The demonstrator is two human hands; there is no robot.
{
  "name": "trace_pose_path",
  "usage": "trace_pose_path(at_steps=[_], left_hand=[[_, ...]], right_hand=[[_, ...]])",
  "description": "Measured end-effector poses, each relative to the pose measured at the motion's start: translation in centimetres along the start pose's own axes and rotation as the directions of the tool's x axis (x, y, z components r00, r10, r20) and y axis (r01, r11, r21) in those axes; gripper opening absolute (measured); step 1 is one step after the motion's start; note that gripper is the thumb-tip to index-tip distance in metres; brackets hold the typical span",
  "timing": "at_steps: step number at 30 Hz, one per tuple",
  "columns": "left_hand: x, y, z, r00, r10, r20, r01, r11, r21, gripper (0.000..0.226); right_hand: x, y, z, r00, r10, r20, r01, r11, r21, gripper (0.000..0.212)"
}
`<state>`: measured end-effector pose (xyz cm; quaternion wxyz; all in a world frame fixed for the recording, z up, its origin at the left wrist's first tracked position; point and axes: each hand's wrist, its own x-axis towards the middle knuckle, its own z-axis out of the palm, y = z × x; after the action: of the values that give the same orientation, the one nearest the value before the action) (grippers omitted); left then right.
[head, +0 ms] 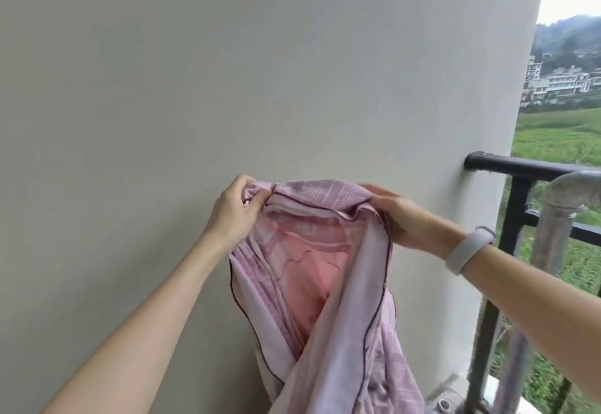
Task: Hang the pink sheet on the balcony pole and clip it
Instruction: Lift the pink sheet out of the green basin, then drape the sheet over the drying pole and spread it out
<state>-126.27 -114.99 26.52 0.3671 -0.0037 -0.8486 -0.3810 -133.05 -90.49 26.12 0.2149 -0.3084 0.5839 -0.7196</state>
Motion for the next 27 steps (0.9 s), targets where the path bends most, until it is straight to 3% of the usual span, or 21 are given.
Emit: trace_pose_path(at_steps=[2,3,4,5,6,7,8,10,12,14,15,17,19,21,23,24,25,26,27], left_hand=[[0.1,-0.4,-0.6,0.999,0.051,0.017,-0.052,0.996,0.074,0.01],[0.2,-0.7,-0.7,0.998,0.052,0.017,-0.053,0.996,0.075,0.009],[0.4,-1.1,-0.9,0.998,0.041,0.045,-0.046,0.994,0.103,0.01],[0.5,-1.5,-1.1,0.992,0.021,0.123,-0.042,0.983,0.177,0.012],[0.5,-1.9,-1.2,0.969,-0.015,0.245,-0.053,0.962,0.267,0.015],[0.5,-2.2,-1.2,0.923,-0.064,0.379,-0.072,0.94,0.334,0.019],[0.7,-2.2,-1.1,0.871,-0.106,0.48,-0.088,0.927,0.364,0.022],[2.1,-1.0,-0.9,0.855,-0.1,0.509,-0.11,0.924,0.366,0.023],[5.0,1.8,-0.7,0.929,-0.025,0.37,-0.116,0.928,0.355,0.021],[8.9,6.1,-0.8,0.986,0.063,0.156,-0.112,0.937,0.331,0.023],[11.0,8.7,-1.0,0.992,0.12,0.039,-0.126,0.94,0.318,0.025],[14.7,14.3,-1.5,0.955,0.251,-0.159,-0.203,0.942,0.269,0.027],[17.2,19.7,-1.6,0.891,0.369,-0.266,-0.313,0.922,0.23,0.026],[18.6,23.9,-0.8,0.87,0.422,-0.256,-0.366,0.9,0.238,0.027],[19.5,26.6,0.9,0.909,0.392,-0.141,-0.347,0.9,0.264,0.029],[19.6,27.4,2.0,0.931,0.355,-0.081,-0.321,0.905,0.279,0.031],[19.6,27.8,3.4,0.948,0.317,-0.038,-0.293,0.912,0.285,0.032],[19.4,28.1,5.0,0.959,0.285,-0.012,-0.269,0.92,0.285,0.034],[19.0,28.2,6.6,0.965,0.263,0.007,-0.254,0.924,0.285,0.034]], right_hand=[[0.3,-2.6,-0.1,0.991,0.03,0.134,-0.029,1.0,-0.008,0.033],[0.5,-3.0,0.1,0.986,0.06,0.158,-0.028,0.98,-0.196,0.042],[0.8,-2.9,0.4,0.984,0.073,0.16,0.014,0.876,-0.482,0.051],[1.2,-2.3,0.5,0.989,0.058,0.136,0.066,0.651,-0.756,0.052],[1.7,-1.7,0.6,0.991,0.05,0.128,0.1,0.38,-0.92,0.044],[2.2,-1.3,0.4,0.988,0.073,0.133,0.119,0.17,-0.978,0.032],[2.7,-1.2,0.1,0.986,0.106,0.128,0.122,0.059,-0.991,0.023],[3.6,-2.8,-1.0,0.987,0.127,0.101,0.101,0.002,-0.995,0.017],[4.8,-6.6,-2.4,0.995,0.051,0.087,0.089,-0.028,-0.996,0.018],[5.8,-12.2,-3.8,0.986,-0.15,0.079,0.049,-0.198,-0.979,0.025],[5.9,-15.3,-4.5,0.95,-0.285,0.124,0.021,-0.338,-0.941,0.03],[5.1,-21.7,-5.8,0.81,-0.499,0.31,-0.028,-0.56,-0.828,0.035],[3.6,-27.3,-7.5,0.694,-0.58,0.427,-0.095,-0.662,-0.744,0.04],[1.7,-30.8,-9.3,0.685,-0.612,0.394,-0.178,-0.666,-0.725,0.042],[0.1,-32.9,-11.0,0.779,-0.596,0.192,-0.187,-0.515,-0.837,0.038],[-1.1,-33.8,-11.8,0.863,-0.504,0.025,-0.147,-0.298,-0.943,0.038],[-2.3,-34.5,-12.8,0.938,-0.33,-0.108,-0.119,-0.012,-0.993,0.038],[-3.7,-35.2,-13.9,0.978,-0.108,-0.18,-0.152,0.225,-0.962,0.037],[-5.1,-35.6,-15.1,0.978,0.084,-0.191,-0.208,0.381,-0.901,0.035]])
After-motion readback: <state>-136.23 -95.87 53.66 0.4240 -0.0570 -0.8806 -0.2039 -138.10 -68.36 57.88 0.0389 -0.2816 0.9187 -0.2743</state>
